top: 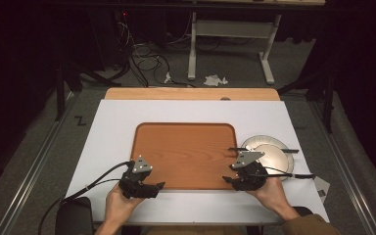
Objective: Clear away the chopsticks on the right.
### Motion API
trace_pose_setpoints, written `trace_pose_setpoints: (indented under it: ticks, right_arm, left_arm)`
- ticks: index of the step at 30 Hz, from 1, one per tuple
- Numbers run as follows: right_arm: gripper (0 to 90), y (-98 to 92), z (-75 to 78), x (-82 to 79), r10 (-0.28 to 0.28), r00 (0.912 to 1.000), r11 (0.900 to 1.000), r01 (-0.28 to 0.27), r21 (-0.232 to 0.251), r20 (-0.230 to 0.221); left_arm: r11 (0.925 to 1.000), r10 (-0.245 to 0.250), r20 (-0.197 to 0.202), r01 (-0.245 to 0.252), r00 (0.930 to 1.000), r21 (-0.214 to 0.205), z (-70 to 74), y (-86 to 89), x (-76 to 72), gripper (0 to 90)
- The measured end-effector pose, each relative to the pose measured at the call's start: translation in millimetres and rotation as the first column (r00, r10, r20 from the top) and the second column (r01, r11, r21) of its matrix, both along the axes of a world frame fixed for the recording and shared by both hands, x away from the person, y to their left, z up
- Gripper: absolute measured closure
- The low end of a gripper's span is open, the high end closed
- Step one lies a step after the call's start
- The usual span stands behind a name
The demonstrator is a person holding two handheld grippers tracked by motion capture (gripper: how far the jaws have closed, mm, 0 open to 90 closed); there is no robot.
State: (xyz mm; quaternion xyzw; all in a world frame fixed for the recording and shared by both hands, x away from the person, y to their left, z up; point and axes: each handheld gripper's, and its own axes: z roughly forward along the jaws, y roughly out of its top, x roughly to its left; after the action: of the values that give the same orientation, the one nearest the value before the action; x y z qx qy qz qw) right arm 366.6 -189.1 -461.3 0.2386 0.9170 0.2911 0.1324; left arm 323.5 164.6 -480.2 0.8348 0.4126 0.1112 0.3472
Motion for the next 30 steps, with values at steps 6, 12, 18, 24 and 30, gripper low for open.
trace_pose_setpoints:
  ticks: [6, 12, 18, 24, 30]
  right_arm:
    - [51.7, 1.0, -2.0, 0.0, -0.001, 1.0000, 0.9998, 0.001, -0.020, 0.008]
    - [51.8, 0.6, -0.2, 0.4, 0.003, 1.0000, 0.9999, -0.003, -0.015, 0.006]
    - [53.5, -3.4, 6.7, 2.5, -0.021, 0.9998, 0.9997, 0.021, 0.014, 0.002]
    - [52.7, -6.3, 10.8, 3.4, -0.031, 0.9993, 0.9988, 0.031, 0.038, 0.019]
    - [52.4, -11.3, 17.2, 4.5, -0.044, 0.9981, 0.9985, 0.042, 0.034, 0.044]
  left_arm:
    - [1.0000, 0.003, -0.001, -0.003, 1.0000, 0.009, -0.2, 1.0, 2.0, 31.9]
    - [1.0000, 0.003, -0.001, -0.003, 1.0000, 0.009, -0.7, 0.7, 1.7, 33.0]
    - [0.9999, 0.004, 0.000, -0.004, 1.0000, 0.009, -0.6, 1.0, 1.8, 33.1]
    - [0.9998, 0.019, 0.005, -0.019, 0.9998, 0.008, -0.5, 2.3, 3.1, 33.1]
    - [0.9998, 0.017, 0.007, -0.017, 0.9998, 0.011, -0.3, 2.5, 2.3, 33.1]
